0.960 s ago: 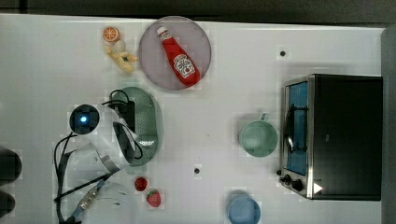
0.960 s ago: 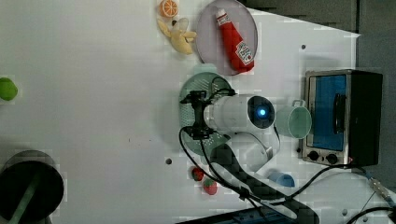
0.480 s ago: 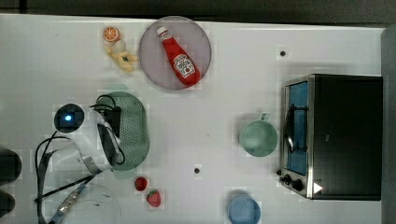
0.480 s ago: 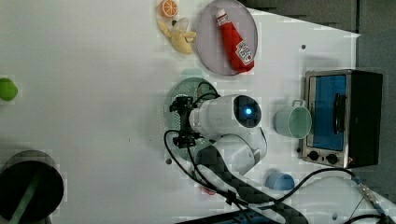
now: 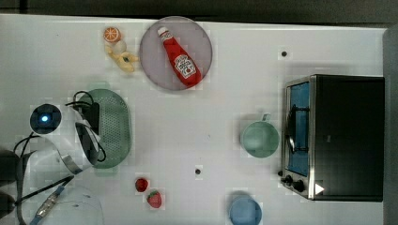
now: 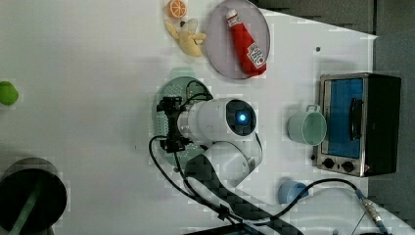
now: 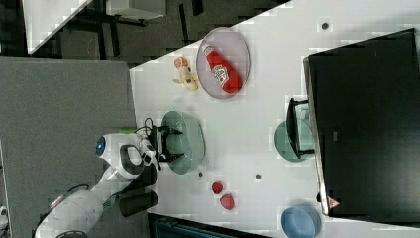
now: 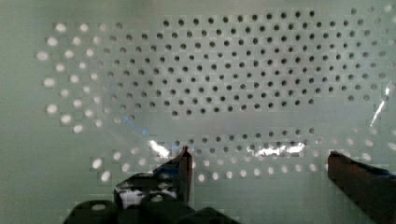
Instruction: Drag strainer right to left.
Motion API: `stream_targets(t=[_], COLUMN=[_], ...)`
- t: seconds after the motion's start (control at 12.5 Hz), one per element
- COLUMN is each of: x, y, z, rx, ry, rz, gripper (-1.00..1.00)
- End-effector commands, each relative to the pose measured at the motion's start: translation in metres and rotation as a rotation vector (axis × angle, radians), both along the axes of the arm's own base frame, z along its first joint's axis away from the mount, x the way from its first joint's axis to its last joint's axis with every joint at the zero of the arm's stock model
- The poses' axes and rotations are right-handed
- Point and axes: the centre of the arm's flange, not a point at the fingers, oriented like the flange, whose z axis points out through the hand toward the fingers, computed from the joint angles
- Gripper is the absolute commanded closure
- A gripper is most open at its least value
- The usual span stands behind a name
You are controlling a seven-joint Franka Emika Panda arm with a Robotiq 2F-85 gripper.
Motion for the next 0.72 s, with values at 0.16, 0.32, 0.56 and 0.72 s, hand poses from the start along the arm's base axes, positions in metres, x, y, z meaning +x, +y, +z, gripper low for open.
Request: stream_targets(t=[0.16, 0.32, 0.56, 0.72], x=[-0.008, -0.009, -0.008, -0.006], y=[0.024, 0.033, 0.047, 0.052], z=[0.004, 0.004, 0.006, 0.008], rx=[0.028, 0.035, 0.046, 0.051], ry=[0.014, 0.008, 0.001, -0.008], rz=[-0.043, -0.036, -0.101, -0.109], gripper=[-1.0, -1.0, -1.0, -1.0])
